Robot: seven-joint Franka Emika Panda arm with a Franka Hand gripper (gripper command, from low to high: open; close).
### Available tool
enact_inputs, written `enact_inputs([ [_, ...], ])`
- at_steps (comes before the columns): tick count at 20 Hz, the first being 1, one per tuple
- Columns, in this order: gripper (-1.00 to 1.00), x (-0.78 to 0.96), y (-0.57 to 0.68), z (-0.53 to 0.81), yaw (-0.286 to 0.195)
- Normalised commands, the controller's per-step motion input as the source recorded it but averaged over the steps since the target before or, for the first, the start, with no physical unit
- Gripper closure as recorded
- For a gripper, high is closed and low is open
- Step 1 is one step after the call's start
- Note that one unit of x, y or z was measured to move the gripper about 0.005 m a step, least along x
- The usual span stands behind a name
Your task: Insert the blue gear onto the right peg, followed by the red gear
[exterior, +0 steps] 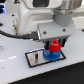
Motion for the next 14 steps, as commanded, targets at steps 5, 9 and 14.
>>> enact_inputs([
  [5,1.0,0.19,-0.09,-0.03,0.0],
  [9,1.0,0.19,-0.16,-0.29,0.0],
  [14,1.0,0.23,-0.15,-0.31,0.0],
])
